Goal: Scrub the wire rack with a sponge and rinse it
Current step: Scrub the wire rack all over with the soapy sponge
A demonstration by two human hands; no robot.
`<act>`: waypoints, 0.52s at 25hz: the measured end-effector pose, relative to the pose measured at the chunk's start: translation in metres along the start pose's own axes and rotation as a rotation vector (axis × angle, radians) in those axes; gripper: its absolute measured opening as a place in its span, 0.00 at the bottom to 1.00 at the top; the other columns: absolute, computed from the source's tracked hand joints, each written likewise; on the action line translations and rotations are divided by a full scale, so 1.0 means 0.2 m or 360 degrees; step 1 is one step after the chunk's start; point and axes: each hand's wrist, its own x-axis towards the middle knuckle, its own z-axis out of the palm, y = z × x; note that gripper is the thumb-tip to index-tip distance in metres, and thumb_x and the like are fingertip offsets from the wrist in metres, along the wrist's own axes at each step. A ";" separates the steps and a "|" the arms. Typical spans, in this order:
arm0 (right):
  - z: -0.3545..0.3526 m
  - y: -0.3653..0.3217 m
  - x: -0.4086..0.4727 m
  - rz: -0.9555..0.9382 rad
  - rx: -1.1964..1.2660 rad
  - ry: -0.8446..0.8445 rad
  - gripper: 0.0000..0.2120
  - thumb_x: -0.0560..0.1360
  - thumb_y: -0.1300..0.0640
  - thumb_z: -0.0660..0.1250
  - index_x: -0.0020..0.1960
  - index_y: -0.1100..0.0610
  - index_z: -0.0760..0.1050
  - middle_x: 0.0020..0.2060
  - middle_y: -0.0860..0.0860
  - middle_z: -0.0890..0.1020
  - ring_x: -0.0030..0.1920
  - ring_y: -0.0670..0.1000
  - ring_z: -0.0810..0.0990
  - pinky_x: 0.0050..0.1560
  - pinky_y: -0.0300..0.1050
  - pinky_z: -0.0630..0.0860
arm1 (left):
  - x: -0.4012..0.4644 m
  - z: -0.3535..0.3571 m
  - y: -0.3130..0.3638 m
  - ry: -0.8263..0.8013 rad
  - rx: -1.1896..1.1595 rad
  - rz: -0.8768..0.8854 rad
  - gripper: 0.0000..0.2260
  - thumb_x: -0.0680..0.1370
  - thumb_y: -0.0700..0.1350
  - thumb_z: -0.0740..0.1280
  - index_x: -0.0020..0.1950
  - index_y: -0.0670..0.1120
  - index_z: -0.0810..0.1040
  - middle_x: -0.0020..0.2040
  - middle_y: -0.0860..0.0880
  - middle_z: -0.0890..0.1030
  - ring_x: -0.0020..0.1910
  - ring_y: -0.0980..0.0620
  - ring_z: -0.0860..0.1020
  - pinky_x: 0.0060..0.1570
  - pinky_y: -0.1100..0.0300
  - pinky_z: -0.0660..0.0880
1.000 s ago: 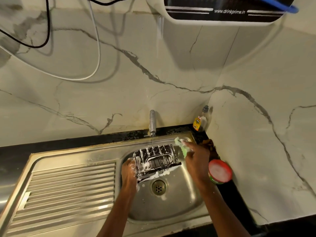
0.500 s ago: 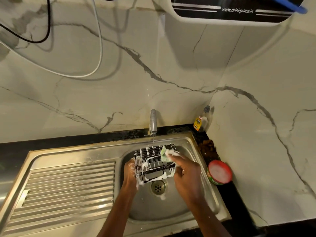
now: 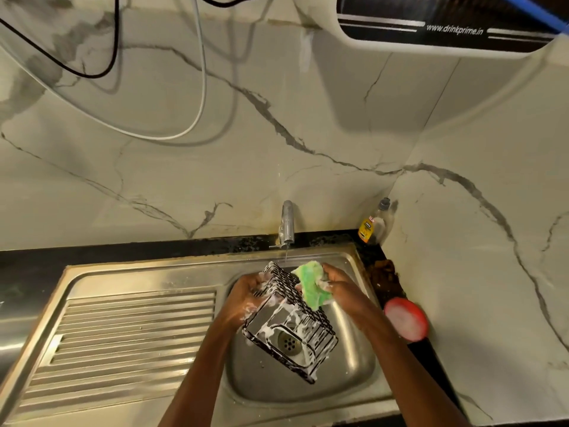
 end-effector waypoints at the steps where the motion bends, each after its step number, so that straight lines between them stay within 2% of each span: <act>1: 0.00 0.01 0.01 0.0039 -0.0009 -0.0043 0.15 0.73 0.60 0.64 0.58 0.51 0.78 0.53 0.52 0.84 0.57 0.56 0.82 0.58 0.54 0.79 | 0.03 -0.01 -0.01 0.0018 0.0141 0.0018 0.20 0.75 0.31 0.73 0.66 0.35 0.77 0.55 0.45 0.82 0.57 0.45 0.80 0.44 0.70 0.78; 3: 0.01 0.02 0.01 0.0112 -0.0110 -0.0182 0.15 0.78 0.64 0.64 0.63 0.53 0.76 0.56 0.50 0.83 0.58 0.55 0.81 0.58 0.53 0.79 | 0.06 -0.04 -0.02 -0.0091 0.0355 0.0049 0.23 0.71 0.33 0.78 0.65 0.38 0.79 0.52 0.50 0.83 0.57 0.46 0.82 0.46 0.69 0.78; 4: 0.01 0.01 0.01 0.0162 -0.0150 -0.0228 0.15 0.80 0.65 0.62 0.64 0.53 0.76 0.55 0.50 0.83 0.57 0.53 0.82 0.57 0.51 0.79 | 0.07 -0.05 -0.01 -0.0141 0.0435 0.0066 0.23 0.70 0.34 0.79 0.64 0.40 0.80 0.55 0.49 0.84 0.59 0.45 0.82 0.50 0.66 0.79; 6: 0.01 0.00 0.00 0.0230 -0.0038 -0.0205 0.15 0.80 0.69 0.59 0.61 0.55 0.77 0.51 0.50 0.84 0.51 0.51 0.82 0.54 0.51 0.79 | 0.08 -0.05 0.05 -0.0198 0.0485 0.0049 0.22 0.69 0.40 0.82 0.62 0.45 0.83 0.60 0.46 0.84 0.62 0.48 0.82 0.62 0.55 0.80; 8: 0.01 0.00 -0.01 0.0295 0.0235 -0.0161 0.16 0.80 0.72 0.57 0.60 0.59 0.77 0.50 0.54 0.83 0.49 0.53 0.82 0.52 0.54 0.80 | 0.09 -0.07 0.10 -0.0242 0.0433 0.0032 0.21 0.61 0.56 0.84 0.52 0.58 0.86 0.58 0.49 0.86 0.57 0.52 0.84 0.64 0.51 0.79; 9: 0.02 0.01 -0.01 0.0316 0.0377 -0.0145 0.16 0.80 0.72 0.56 0.60 0.61 0.76 0.51 0.56 0.83 0.48 0.54 0.83 0.52 0.55 0.80 | 0.10 -0.08 0.12 -0.0302 0.0368 0.0077 0.20 0.59 0.63 0.83 0.48 0.61 0.87 0.56 0.51 0.87 0.56 0.52 0.85 0.63 0.50 0.80; 10: 0.02 0.02 -0.01 0.0316 0.0458 -0.0124 0.15 0.80 0.73 0.56 0.60 0.61 0.76 0.51 0.56 0.83 0.48 0.55 0.83 0.53 0.58 0.80 | 0.10 -0.10 0.13 -0.0343 0.0268 0.0149 0.18 0.62 0.63 0.82 0.48 0.60 0.88 0.57 0.50 0.87 0.58 0.49 0.85 0.63 0.47 0.79; 12: 0.02 0.03 -0.01 0.0319 0.0527 -0.0065 0.16 0.80 0.73 0.55 0.59 0.61 0.76 0.51 0.56 0.83 0.51 0.57 0.82 0.59 0.63 0.77 | 0.09 -0.14 0.09 -0.0351 0.0026 0.0272 0.12 0.76 0.47 0.76 0.58 0.45 0.87 0.63 0.44 0.84 0.64 0.43 0.82 0.65 0.37 0.76; 13: 0.03 0.04 -0.02 0.0322 0.0554 -0.0026 0.16 0.80 0.73 0.55 0.59 0.60 0.76 0.51 0.56 0.83 0.52 0.57 0.82 0.61 0.64 0.76 | 0.07 -0.15 0.08 -0.0250 -0.0063 0.0279 0.15 0.80 0.46 0.71 0.63 0.39 0.83 0.65 0.42 0.83 0.65 0.42 0.81 0.65 0.37 0.76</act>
